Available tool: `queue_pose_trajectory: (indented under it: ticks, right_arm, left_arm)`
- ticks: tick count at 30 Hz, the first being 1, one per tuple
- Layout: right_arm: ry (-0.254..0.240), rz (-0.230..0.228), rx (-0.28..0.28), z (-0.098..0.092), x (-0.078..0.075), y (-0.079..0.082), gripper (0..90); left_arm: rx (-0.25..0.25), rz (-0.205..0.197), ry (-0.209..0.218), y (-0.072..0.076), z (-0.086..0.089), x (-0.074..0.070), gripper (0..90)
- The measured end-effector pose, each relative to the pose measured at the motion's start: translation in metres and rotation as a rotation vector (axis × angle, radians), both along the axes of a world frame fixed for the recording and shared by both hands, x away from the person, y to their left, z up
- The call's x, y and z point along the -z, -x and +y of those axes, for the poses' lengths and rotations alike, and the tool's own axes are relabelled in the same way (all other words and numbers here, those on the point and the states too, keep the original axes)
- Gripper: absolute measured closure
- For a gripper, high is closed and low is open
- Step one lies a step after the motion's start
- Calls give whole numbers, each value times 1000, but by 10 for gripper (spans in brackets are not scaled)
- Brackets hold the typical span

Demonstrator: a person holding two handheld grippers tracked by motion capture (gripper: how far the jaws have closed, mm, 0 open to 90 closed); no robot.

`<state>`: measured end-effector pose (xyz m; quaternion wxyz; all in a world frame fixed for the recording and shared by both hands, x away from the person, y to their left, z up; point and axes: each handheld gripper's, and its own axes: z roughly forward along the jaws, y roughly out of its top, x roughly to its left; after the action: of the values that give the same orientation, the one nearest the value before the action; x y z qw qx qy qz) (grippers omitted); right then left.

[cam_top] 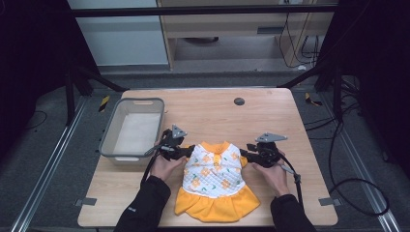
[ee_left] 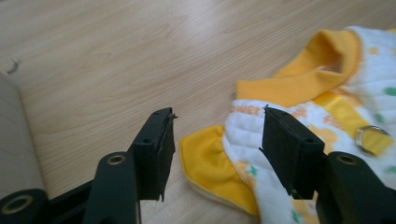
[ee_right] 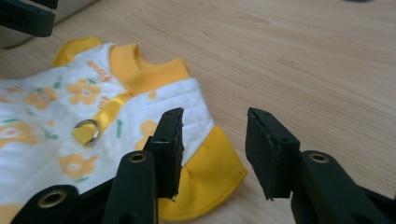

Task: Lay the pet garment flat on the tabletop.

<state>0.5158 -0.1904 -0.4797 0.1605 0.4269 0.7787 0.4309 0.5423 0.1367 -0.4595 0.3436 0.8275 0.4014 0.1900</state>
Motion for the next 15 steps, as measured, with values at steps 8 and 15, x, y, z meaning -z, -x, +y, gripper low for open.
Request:
queue_pose_trajectory:
  ticks: [8,15]
  right_arm:
    - [44,66,-27,12,21,-16,630]
    - [73,69,-31,21,21,-13,833]
  left_arm:
    - [26,79,-26,-11,-6,30,427]
    - [21,100,-31,-6,-11,29,706]
